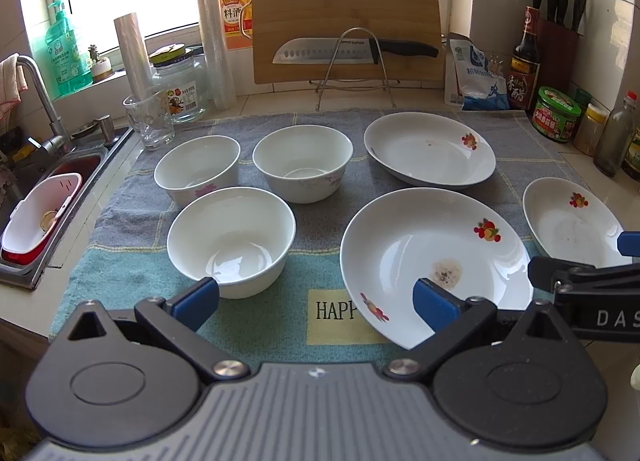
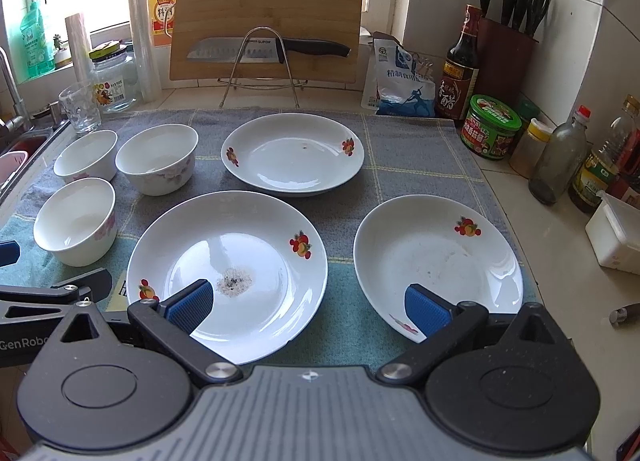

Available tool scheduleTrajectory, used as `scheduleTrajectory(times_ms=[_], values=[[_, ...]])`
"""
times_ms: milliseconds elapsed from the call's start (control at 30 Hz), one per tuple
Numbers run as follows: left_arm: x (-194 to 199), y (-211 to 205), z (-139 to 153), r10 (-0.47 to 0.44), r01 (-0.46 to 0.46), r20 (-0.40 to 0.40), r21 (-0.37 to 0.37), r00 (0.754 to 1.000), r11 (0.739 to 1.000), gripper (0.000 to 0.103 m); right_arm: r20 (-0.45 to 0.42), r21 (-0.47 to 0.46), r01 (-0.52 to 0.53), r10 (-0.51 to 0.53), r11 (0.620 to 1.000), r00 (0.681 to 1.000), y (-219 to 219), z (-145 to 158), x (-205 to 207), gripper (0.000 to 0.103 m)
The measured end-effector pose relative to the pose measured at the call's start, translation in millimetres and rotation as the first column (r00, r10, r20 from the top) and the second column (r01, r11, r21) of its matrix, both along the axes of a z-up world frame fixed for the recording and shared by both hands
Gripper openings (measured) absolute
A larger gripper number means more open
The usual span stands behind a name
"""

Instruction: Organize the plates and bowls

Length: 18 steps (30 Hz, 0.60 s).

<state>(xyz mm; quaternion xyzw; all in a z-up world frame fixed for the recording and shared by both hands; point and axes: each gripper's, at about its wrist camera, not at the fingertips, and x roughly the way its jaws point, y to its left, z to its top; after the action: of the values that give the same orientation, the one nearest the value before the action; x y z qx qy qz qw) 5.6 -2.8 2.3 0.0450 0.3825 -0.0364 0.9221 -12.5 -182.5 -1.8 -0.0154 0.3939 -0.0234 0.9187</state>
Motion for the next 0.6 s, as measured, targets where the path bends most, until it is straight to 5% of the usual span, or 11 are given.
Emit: scheduleTrajectory(times_ms=[600], values=[[9, 17, 4, -0.065, 0.066, 0.016, -0.048, 0.998, 0.997, 0.102, 0.049, -0.003, 0.006, -0.006, 1.000, 0.999, 7, 8, -4, 0.103]])
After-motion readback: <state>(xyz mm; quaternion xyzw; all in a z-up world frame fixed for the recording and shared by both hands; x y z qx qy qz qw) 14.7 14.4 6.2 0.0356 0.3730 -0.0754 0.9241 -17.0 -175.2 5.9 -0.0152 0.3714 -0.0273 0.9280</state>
